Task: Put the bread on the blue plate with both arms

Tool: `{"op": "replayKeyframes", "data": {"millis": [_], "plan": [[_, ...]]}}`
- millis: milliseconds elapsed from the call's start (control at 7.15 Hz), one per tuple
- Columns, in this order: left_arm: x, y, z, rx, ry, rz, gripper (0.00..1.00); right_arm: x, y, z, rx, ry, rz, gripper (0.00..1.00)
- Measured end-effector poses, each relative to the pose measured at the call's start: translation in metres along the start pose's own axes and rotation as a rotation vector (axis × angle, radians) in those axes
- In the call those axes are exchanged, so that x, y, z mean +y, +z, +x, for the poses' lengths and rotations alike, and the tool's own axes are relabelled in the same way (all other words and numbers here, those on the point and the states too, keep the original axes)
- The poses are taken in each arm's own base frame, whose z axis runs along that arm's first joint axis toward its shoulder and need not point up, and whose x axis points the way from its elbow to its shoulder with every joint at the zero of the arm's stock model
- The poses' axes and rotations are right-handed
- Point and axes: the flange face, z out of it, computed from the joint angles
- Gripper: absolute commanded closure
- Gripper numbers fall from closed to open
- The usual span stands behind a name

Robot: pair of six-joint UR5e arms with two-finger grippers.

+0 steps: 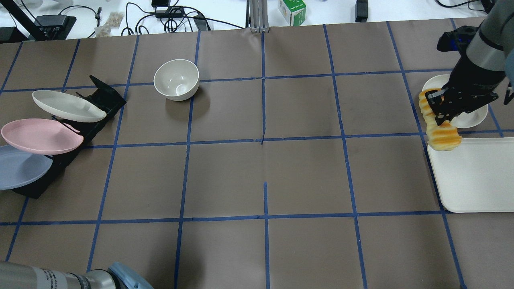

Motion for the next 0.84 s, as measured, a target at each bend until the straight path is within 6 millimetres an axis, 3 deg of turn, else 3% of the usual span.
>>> {"op": "replayKeyframes", "data": {"millis": [420, 839], "plan": [[-0.003, 0.006, 0.001, 0.002, -0.001, -0.008, 0.21, 0.006, -0.006, -0.066, -0.011, 0.009, 0.015, 1.00], [-0.005, 0.010, 0.002, 0.015, -0.010, -0.009, 0.21, 0.009, -0.018, -0.118, -0.030, 0.054, 0.044, 1.00]]}}
